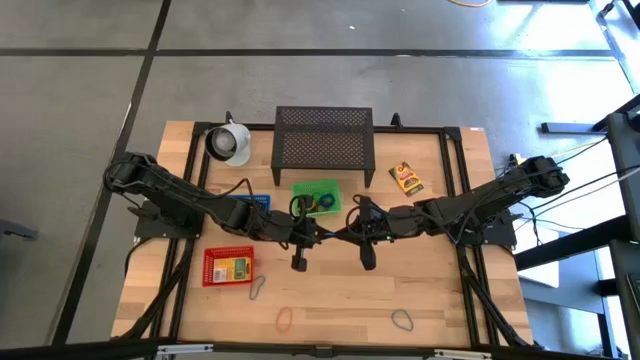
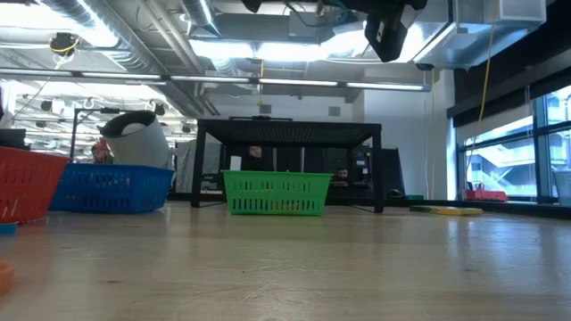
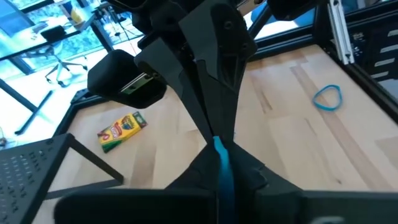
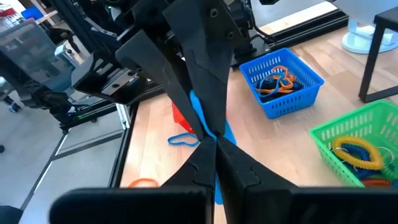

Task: Pick & Place Office Desk Supplies
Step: Put the blue rubber band into the blue bin

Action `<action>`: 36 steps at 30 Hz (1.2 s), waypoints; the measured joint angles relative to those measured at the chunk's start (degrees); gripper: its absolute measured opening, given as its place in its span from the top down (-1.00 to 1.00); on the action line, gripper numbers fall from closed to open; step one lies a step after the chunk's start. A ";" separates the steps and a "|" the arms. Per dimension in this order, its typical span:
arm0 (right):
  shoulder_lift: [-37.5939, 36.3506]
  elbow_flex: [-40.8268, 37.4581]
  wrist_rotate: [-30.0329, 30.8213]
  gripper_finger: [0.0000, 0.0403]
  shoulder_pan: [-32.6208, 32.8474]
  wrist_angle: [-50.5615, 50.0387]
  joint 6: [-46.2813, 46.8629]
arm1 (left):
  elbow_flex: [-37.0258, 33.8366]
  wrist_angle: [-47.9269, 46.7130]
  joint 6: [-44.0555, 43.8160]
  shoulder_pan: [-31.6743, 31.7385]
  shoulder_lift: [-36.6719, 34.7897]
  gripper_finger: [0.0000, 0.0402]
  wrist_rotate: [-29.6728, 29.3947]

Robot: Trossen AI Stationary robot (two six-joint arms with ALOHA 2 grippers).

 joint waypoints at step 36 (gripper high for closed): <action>-7.56 0.11 -10.95 0.03 -4.07 -5.73 -2.92 | -0.28 -65.09 -52.57 0.61 -9.09 0.99 -7.06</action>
